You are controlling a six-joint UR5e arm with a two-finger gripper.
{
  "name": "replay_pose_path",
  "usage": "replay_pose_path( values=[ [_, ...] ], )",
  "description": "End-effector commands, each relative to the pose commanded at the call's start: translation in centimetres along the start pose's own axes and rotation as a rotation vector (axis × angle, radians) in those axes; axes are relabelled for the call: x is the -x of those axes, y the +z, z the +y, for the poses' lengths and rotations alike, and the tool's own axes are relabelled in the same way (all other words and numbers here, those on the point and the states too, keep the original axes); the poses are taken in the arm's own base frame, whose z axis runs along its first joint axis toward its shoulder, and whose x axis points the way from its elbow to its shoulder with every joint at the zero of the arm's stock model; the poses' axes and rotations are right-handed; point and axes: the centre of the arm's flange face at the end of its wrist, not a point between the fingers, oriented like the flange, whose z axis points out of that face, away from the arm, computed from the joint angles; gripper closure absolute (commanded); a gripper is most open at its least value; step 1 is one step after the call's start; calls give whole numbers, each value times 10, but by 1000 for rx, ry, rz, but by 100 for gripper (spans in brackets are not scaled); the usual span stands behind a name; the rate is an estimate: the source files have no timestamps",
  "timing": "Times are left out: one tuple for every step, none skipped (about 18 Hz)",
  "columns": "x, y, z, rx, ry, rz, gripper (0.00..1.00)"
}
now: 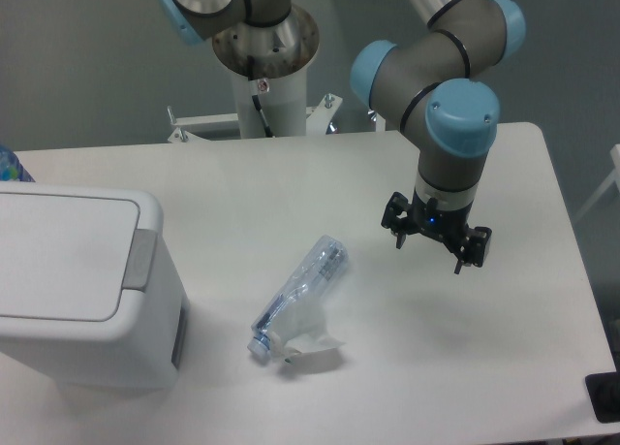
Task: Open the trash can
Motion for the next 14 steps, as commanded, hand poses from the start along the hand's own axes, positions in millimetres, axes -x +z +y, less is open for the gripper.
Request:
replay_pose_path(
  values=[
    [0,2,0,3,0,2,0],
    [0,2,0,1,0,3,0],
    [0,1,0,-1,0,2,0],
    [0,0,0,-1,-2,1,0],
    [0,0,-1,-4,-2,2,0],
    [2,-2,-1,-11,-3,0,0],
    [3,-4,-1,-22,-4,-1,0],
    [2,-6,-3,-37,-7,3,0],
    [2,-6,-4,-55,-11,11,0],
    [2,-6,-5,-73,-16,19,0],
    [2,-7,-5,-91,-20,26,0],
    [1,-8,-5,-113,-23,35,0],
    [-1,-8,-6,-136,-25,47,0],
    [0,-9,-6,-157,-31,51,0]
  ],
)
